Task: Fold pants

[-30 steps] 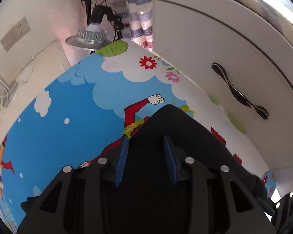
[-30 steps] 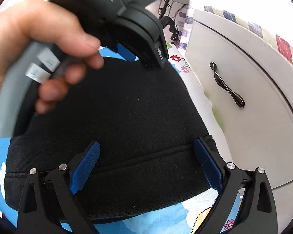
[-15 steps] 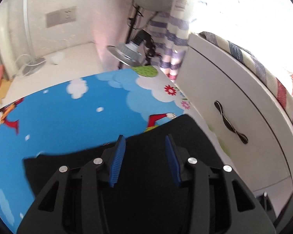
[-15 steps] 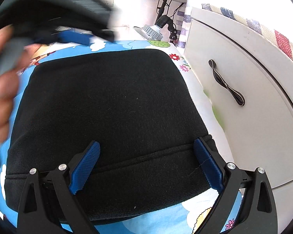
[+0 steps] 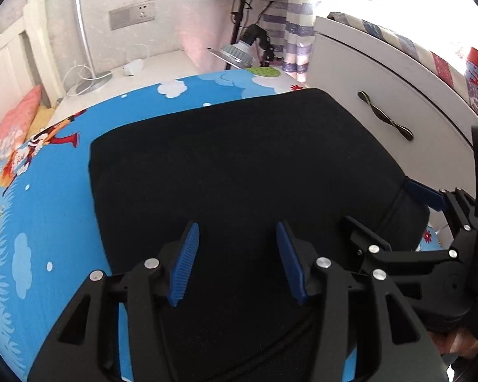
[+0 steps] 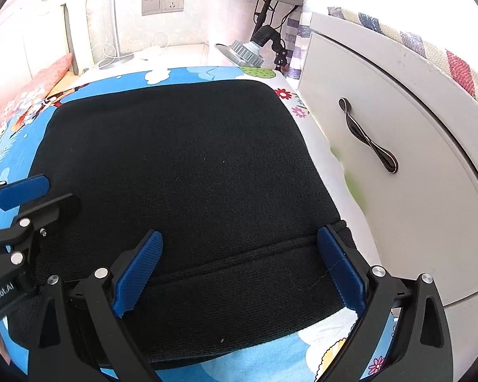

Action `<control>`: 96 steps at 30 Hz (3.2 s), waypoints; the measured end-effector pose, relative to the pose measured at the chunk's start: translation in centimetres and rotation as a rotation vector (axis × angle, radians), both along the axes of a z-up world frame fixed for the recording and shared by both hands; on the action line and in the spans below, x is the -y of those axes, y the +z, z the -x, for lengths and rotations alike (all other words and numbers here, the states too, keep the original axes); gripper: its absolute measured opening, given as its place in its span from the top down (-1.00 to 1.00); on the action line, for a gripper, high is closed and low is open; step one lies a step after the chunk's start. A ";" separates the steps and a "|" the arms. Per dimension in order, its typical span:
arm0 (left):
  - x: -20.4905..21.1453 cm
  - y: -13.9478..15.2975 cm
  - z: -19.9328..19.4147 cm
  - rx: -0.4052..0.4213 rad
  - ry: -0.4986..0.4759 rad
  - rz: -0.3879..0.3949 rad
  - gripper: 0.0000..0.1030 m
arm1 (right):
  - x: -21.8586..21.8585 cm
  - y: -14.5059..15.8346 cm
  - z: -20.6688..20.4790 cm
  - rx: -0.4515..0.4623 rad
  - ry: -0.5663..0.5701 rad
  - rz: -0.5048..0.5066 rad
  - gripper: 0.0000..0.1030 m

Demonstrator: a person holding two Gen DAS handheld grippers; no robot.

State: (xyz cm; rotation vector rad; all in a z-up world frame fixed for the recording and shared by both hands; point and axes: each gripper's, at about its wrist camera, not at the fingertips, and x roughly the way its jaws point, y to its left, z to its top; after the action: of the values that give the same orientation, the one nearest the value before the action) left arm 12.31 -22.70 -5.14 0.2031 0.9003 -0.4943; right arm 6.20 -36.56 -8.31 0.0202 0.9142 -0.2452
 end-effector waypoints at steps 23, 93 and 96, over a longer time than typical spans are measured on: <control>11.6 -0.8 -10.4 0.077 -0.154 -0.139 -0.35 | -0.2 1.1 3.0 -0.014 -0.012 -0.053 -0.83; 18.2 -1.5 -10.1 -0.007 -0.159 -0.256 -0.97 | 2.0 2.3 9.9 -0.014 -0.180 -0.151 -0.89; 17.3 -0.4 -9.4 0.015 -0.145 -0.239 -0.97 | 2.1 2.8 10.3 0.000 -0.181 -0.151 -0.89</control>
State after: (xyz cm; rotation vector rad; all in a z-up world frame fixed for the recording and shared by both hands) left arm 21.71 -39.99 -5.51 0.4922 0.9335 -0.5179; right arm -4.12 -38.69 -5.47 0.2431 0.9307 -0.3433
